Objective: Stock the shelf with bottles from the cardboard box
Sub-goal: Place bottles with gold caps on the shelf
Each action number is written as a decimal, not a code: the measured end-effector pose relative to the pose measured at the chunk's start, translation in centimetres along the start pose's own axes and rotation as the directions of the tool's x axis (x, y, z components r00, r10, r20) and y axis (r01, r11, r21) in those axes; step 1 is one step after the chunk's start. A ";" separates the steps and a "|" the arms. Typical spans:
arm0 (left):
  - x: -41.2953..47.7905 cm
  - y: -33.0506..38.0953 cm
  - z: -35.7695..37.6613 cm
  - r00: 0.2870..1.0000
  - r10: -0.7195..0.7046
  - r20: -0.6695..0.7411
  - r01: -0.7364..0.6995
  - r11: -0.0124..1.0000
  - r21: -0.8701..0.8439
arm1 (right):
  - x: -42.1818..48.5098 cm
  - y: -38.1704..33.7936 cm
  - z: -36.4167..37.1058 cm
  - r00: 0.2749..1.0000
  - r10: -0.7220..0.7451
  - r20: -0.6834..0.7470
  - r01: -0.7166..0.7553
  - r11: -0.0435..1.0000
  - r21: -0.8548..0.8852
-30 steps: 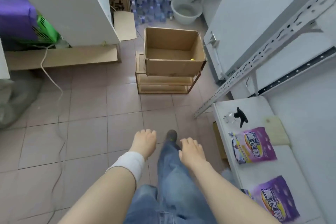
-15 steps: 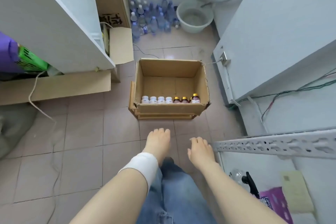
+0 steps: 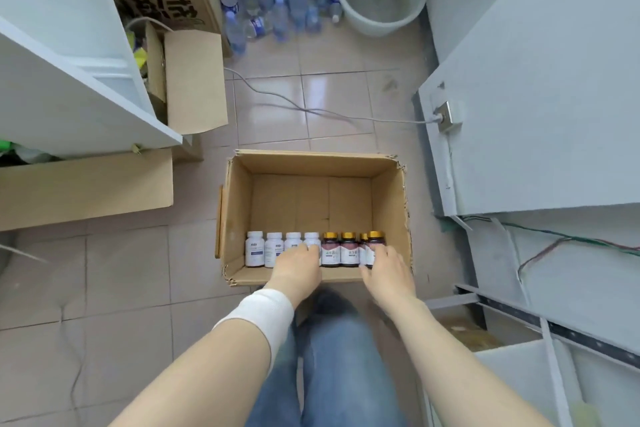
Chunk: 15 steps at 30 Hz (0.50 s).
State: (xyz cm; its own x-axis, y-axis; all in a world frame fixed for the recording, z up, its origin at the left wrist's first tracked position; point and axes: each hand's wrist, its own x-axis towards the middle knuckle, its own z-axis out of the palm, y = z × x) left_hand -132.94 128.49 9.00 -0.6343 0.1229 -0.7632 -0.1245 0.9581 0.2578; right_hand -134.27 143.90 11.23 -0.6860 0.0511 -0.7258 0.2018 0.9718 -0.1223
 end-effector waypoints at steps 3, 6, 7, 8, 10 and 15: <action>6.9 -0.5 1.1 0.998 -0.003 0.070 0.005 0.999 -0.035 | 7.4 1.3 1.0 0.997 0.012 0.075 -0.004 0.995 -0.099; 13.5 -1.1 3.3 0.991 0.000 0.133 -0.003 1.000 0.019 | 13.6 3.0 3.2 0.981 -0.017 0.192 0.075 0.951 -0.299; 15.3 -1.3 4.0 0.990 -0.009 0.140 0.003 0.999 0.042 | 15.3 3.4 3.7 0.973 -0.052 0.226 0.137 0.915 -0.379; 17.1 -1.3 4.6 0.989 -0.014 0.148 0.005 0.998 0.063 | 16.9 3.6 4.2 0.960 -0.096 0.265 0.214 0.858 -0.467; 19.8 -1.2 5.7 0.985 0.000 0.173 -0.017 0.995 0.100 | 19.1 3.9 4.9 0.921 -0.146 0.360 0.344 0.736 -0.583; 23.8 -0.8 6.9 0.959 0.078 0.273 -0.128 0.977 0.172 | 21.8 3.9 5.1 0.858 -0.204 0.472 0.484 0.629 -0.608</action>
State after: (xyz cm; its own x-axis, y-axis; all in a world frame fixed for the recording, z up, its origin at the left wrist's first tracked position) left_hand -142.66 132.39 -13.45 -0.4095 0.2632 -0.8735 0.0910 0.9645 0.2479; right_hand -144.87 147.62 -8.59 -0.2997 -0.2632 -0.9170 -0.6301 0.7763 -0.0169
